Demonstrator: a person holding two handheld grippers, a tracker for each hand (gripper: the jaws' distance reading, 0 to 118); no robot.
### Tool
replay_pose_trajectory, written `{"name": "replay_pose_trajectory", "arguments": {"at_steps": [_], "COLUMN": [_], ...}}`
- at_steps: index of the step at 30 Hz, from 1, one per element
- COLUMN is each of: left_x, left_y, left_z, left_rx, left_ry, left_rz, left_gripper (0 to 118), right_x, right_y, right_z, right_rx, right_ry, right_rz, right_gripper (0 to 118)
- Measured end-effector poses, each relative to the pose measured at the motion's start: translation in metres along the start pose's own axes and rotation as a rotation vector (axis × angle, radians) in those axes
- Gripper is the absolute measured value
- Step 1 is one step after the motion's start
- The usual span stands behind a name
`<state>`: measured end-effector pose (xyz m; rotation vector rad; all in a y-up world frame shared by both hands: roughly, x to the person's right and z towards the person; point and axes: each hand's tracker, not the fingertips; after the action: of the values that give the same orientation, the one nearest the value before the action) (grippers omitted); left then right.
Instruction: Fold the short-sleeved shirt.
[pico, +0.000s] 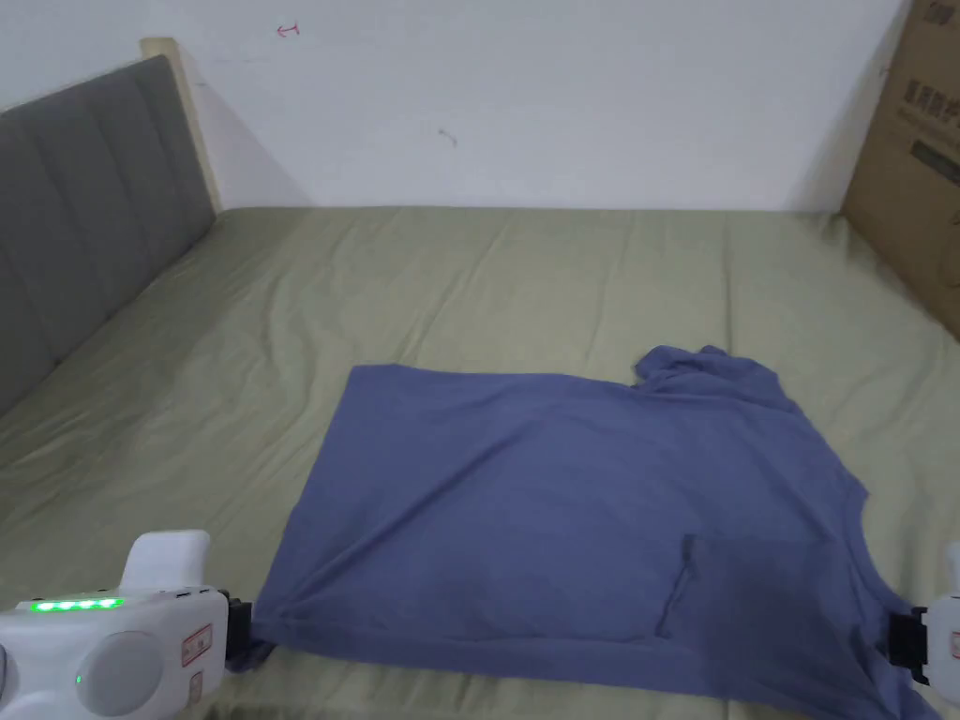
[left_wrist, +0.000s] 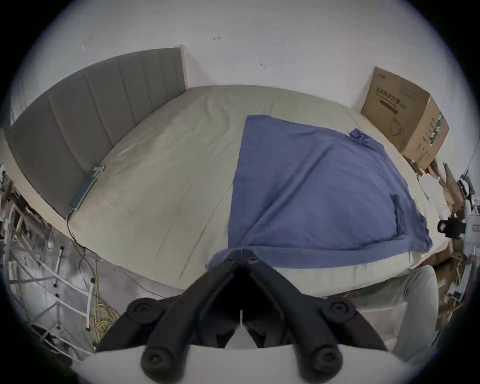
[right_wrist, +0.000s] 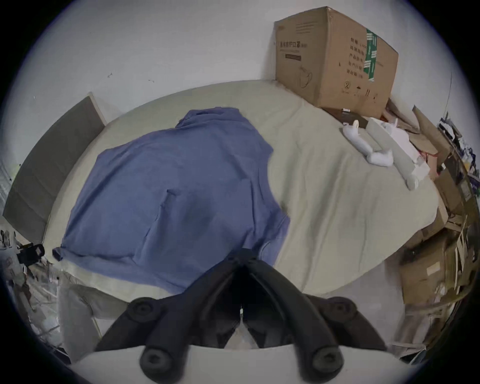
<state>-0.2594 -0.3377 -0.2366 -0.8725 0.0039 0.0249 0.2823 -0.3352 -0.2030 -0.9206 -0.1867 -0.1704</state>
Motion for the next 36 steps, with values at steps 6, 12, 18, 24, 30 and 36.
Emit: {"name": "replay_pose_trajectory", "arguments": {"at_steps": [6, 12, 18, 24, 30, 36], "left_x": [-0.006, -0.004, 0.002, 0.001, 0.001, 0.003], "left_y": [0.002, 0.002, 0.007, 0.006, 0.004, 0.024], "left_z": [-0.021, -0.075, -0.070, -0.061, -0.058, -0.045], "left_rx": [-0.041, -0.185, -0.160, -0.149, -0.151, -0.128], "left_ry": [-0.013, -0.045, -0.022, -0.031, -0.027, -0.031], "left_rz": [0.032, 0.069, 0.017, 0.025, 0.027, 0.011], "left_gripper": [116, 2, 1, 1, 1, 1], "right_x": [-0.003, -0.001, 0.008, 0.002, 0.018, 0.014], "right_y": [-0.008, -0.015, -0.022, -0.018, -0.025, 0.014], "right_z": [-0.011, -0.018, -0.010, -0.021, -0.057, -0.026], "right_rx": [-0.041, -0.079, -0.090, -0.124, -0.219, -0.105], "right_ry": [0.020, 0.015, 0.049, 0.053, 0.031, 0.040], "right_rz": [-0.023, -0.027, -0.006, 0.059, 0.003, 0.051], "right_gripper": [0, 0, 15, 65, 0, 0]}}
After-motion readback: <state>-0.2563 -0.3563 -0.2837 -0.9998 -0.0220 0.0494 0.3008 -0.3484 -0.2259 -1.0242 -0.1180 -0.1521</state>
